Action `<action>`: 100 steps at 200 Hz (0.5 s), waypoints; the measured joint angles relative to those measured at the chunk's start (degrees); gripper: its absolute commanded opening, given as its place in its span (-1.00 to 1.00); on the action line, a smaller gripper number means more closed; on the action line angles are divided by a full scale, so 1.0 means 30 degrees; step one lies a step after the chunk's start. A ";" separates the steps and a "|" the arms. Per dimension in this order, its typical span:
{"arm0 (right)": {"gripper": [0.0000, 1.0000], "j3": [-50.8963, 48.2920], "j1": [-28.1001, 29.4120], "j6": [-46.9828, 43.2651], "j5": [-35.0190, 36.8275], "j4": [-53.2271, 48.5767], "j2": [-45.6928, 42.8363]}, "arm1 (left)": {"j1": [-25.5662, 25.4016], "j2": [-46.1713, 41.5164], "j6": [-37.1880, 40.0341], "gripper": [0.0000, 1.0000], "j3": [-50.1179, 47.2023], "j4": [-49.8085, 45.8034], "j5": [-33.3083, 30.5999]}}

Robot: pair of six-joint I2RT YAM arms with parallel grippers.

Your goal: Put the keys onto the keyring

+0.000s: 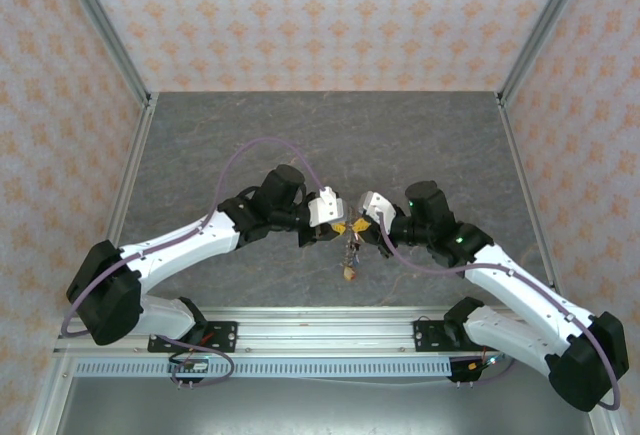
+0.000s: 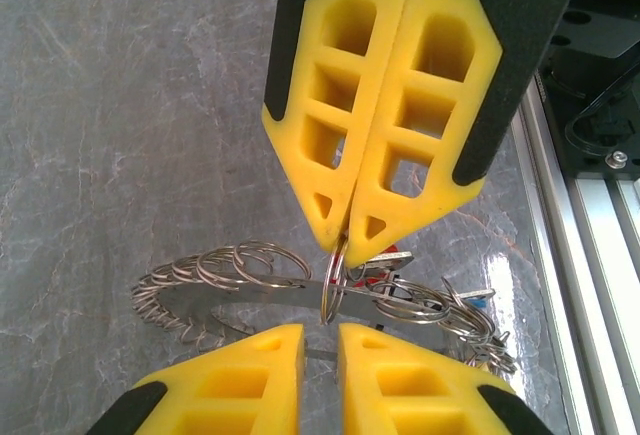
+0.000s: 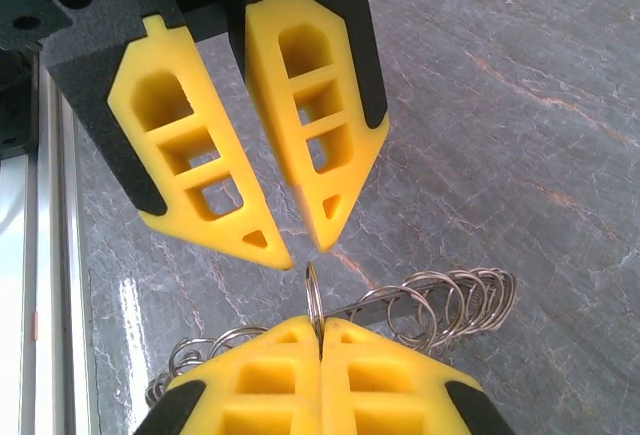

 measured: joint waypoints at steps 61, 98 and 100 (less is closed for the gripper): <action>-1.00 0.0313 0.0000 0.0000 0.0080 -0.0219 0.0539 | -0.0022 0.0073 -0.0007 -0.58 0.0291 -0.0189 -0.0015; -1.00 0.0313 0.0015 0.0015 0.0080 -0.0124 0.0794 | -0.0146 0.0284 0.0000 -0.55 0.0576 -0.0270 -0.0044; -1.00 0.0313 0.0015 0.0015 0.0080 -0.0087 0.0801 | -0.0168 0.0306 0.0007 -0.55 0.0612 -0.0277 -0.0044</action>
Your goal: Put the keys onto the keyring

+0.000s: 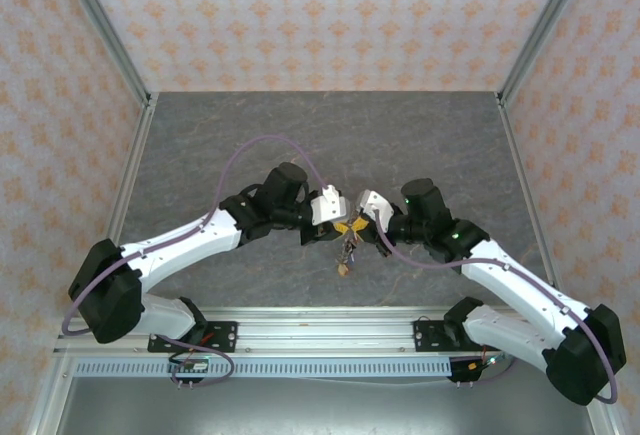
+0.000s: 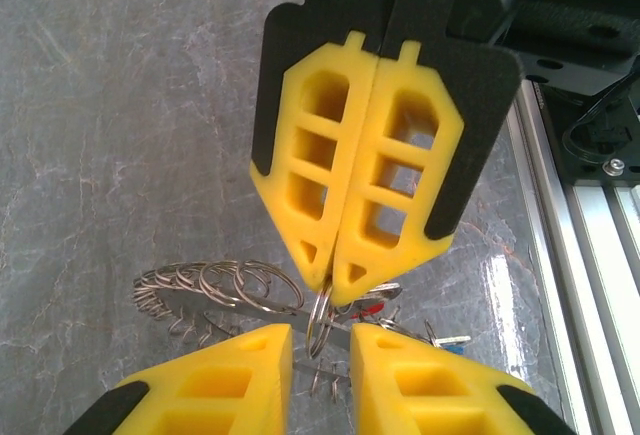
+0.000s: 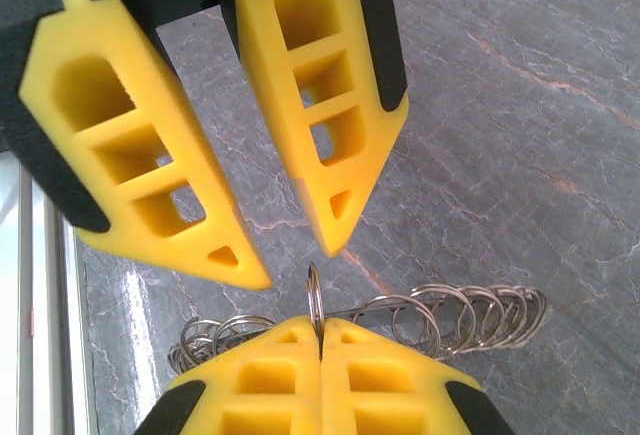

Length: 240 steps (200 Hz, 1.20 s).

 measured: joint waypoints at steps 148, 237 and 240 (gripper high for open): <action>-0.66 -0.0124 0.0000 0.0000 -0.0022 0.0605 -0.0299 | -0.0204 0.0532 0.0940 -1.00 0.0627 -0.0721 -0.0364; -0.63 -0.1858 -0.0146 0.0576 -0.0393 0.2477 -0.1020 | -0.0204 0.0277 0.0386 -1.00 -0.0729 0.0525 0.0590; -0.63 -0.1865 -0.0153 0.0583 -0.0430 0.2499 -0.1020 | -0.0204 0.0255 0.0386 -1.00 -0.0729 0.0525 0.0590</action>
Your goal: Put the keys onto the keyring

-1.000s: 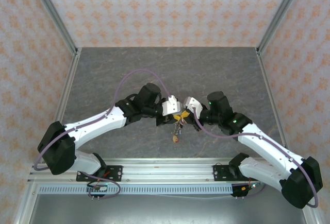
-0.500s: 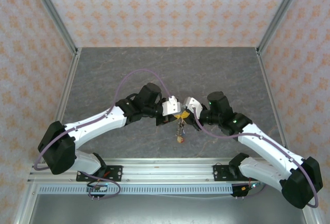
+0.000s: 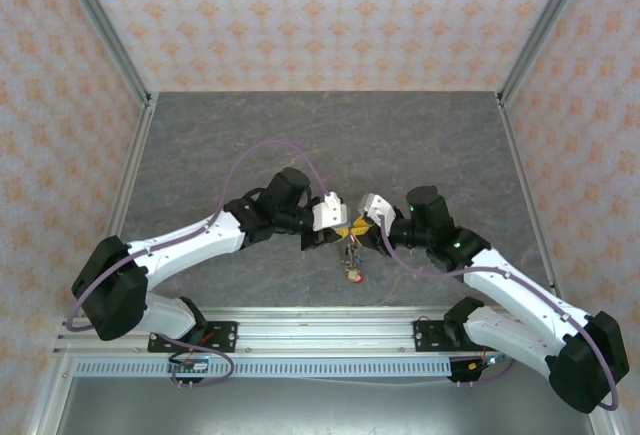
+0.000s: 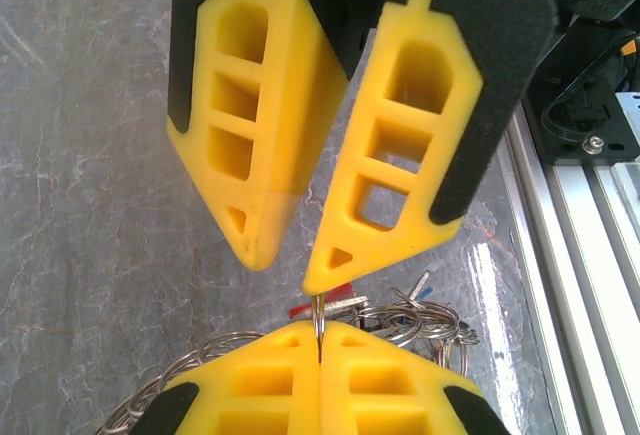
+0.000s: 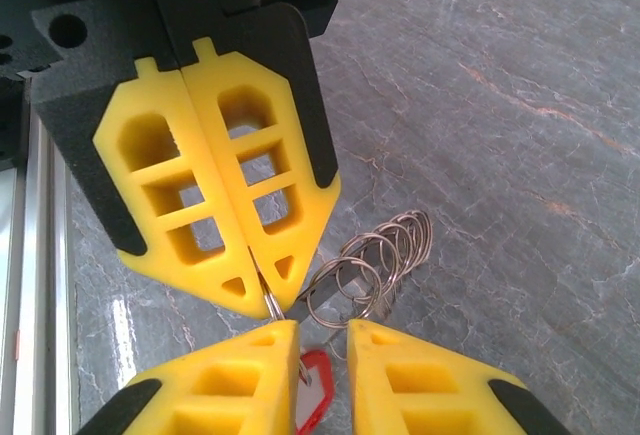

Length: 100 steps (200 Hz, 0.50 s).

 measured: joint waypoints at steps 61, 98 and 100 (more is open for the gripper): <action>-0.61 -0.0168 -0.0452 -0.0080 -0.0481 0.0160 -0.0124 | 0.0000 -0.0270 -0.0211 -1.00 -0.0211 0.0423 0.0131; -0.59 -0.0138 -0.0612 -0.0896 0.0408 -0.1501 -0.0699 | 0.0000 -0.0386 -0.0437 -1.00 -0.0219 0.0736 0.0415; -0.59 -0.0138 -0.0612 -0.0940 0.0444 -0.1617 -0.0743 | 0.0000 -0.0393 -0.0437 -1.00 -0.0211 0.0743 0.0423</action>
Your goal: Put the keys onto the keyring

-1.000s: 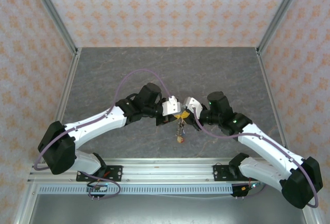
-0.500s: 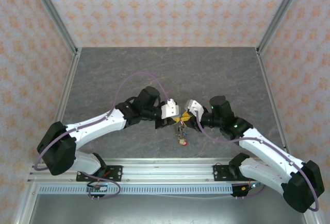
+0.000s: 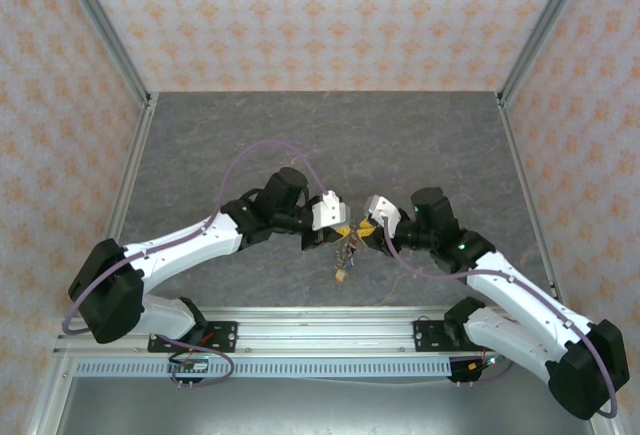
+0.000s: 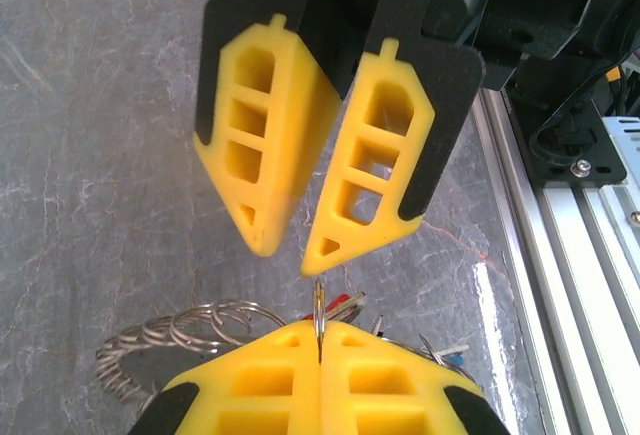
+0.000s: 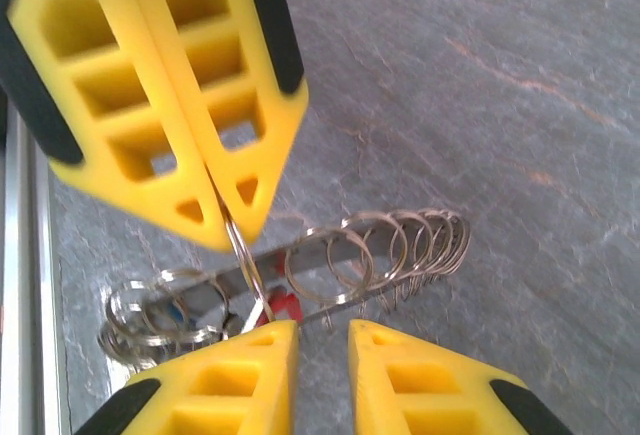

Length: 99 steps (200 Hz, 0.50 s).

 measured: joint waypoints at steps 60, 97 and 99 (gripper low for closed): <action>-0.56 0.0073 0.0000 -0.0357 -0.0794 -0.0568 -0.0896 | 0.0000 -0.0044 0.0000 -1.00 0.0000 0.0066 0.0007; -0.56 0.0073 0.0000 -0.0211 -0.1647 0.0554 -0.0474 | 0.0000 -0.0051 0.0000 -1.00 0.0000 0.0058 0.0015; -0.56 0.0073 0.0000 -0.0204 -0.1668 0.0605 -0.0437 | 0.0000 -0.0044 0.0000 -1.00 0.0000 0.0058 0.0015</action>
